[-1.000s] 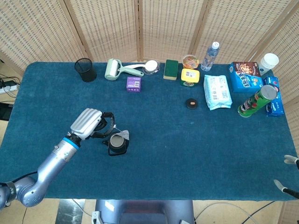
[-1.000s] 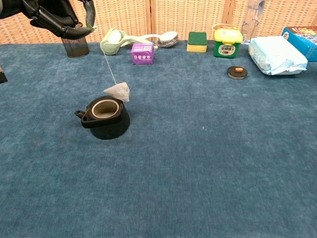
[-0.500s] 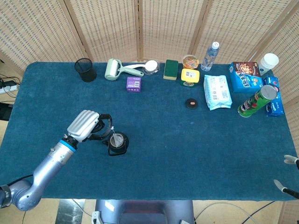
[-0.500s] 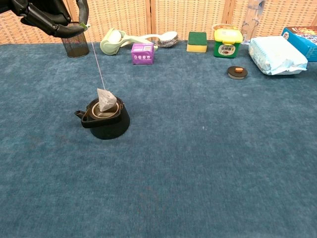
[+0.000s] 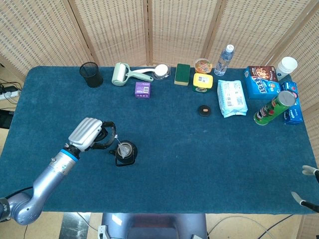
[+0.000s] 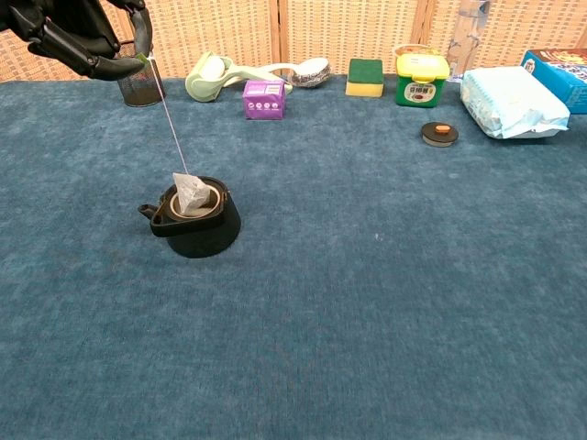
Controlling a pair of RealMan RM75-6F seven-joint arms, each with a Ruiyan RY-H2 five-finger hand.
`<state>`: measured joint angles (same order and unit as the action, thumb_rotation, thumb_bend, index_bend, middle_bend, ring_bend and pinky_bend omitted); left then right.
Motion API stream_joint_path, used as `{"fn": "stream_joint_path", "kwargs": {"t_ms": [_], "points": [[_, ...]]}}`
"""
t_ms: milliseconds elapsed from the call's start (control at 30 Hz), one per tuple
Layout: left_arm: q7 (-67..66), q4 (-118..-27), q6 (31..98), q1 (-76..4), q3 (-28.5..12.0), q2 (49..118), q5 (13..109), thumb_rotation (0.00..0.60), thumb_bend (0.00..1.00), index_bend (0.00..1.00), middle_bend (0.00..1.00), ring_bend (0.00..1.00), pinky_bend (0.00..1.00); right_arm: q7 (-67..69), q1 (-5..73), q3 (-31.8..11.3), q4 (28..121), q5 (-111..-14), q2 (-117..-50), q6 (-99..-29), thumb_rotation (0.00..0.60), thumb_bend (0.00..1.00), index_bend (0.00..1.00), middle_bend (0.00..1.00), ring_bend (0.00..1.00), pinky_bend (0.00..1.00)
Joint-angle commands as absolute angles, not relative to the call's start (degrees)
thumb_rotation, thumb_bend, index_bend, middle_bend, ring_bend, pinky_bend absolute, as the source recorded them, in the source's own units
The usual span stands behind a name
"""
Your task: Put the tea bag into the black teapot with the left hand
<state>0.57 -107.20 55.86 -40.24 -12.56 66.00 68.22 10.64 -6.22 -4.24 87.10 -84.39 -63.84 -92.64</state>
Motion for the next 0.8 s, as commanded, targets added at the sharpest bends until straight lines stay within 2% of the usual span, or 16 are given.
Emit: {"fn": "stream_joint_path", "kwargs": {"t_ms": [33, 500, 800], "points": [[0.04, -105.77, 55.38, -40.74, -12.65, 66.92, 67.12, 0.600, 0.50, 0.65, 0.98, 0.95, 0.92, 10.63, -6.25, -4.28, 87.18, -84.26, -63.82, -92.61, 0.600, 0.10, 0.26, 0.37, 0.30, 0.39], [-1.70, -103.76, 52.05, -42.03, -10.65, 69.39, 65.28, 0.600, 0.50, 0.65, 0.98, 0.95, 0.92, 10.84, -6.35, -4.25, 86.99, -84.23, -63.82, -92.63, 0.600, 0.10, 0.26, 0.37, 0.30, 0.39], [-1.33, -105.23, 52.03, -40.69, -8.57, 68.16, 67.14, 0.600, 0.50, 0.64, 0.98, 0.95, 0.92, 10.71, -6.25, -4.21, 86.91, -84.18, -63.89, -92.32, 0.600, 0.10, 0.26, 0.37, 0.30, 0.39]]}}
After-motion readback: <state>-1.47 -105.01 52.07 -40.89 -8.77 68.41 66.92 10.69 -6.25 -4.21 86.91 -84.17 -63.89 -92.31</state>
